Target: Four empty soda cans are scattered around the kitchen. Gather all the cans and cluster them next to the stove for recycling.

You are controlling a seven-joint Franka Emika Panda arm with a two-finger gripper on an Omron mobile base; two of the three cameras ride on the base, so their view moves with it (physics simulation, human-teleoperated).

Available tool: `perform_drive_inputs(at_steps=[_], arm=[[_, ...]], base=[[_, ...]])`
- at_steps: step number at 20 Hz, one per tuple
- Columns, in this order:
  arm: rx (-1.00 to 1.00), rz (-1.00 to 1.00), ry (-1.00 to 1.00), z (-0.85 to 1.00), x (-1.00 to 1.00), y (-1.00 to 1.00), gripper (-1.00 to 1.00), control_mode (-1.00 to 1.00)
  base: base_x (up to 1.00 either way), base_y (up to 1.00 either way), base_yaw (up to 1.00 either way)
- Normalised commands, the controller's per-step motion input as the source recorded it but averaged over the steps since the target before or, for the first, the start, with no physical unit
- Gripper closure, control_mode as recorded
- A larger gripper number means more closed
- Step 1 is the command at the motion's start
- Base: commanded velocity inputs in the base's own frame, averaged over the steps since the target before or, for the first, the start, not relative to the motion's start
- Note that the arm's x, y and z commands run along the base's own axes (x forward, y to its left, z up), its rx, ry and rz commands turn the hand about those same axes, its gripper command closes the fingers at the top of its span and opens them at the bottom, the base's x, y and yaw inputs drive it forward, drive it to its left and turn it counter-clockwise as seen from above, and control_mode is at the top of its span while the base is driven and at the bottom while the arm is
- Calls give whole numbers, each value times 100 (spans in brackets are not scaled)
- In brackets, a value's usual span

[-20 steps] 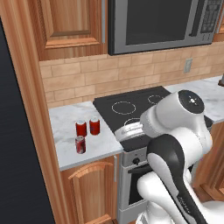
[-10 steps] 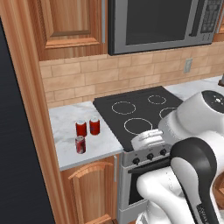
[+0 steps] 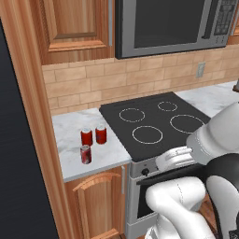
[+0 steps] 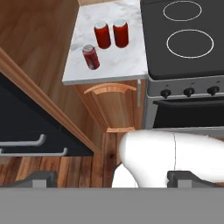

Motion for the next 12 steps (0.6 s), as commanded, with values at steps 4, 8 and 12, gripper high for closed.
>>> perform_drive_inputs(at_steps=[4, 8, 12], arm=[[0, 0, 2, 0, -8, -3, -100, 100], [0, 0, 0, 0, 0, 0, -100, 100], [0, 0, 0, 0, 0, 0, -100, 100]], base=[[-22, -9, 0], [-28, -1, 0], [-24, 0, 0]])
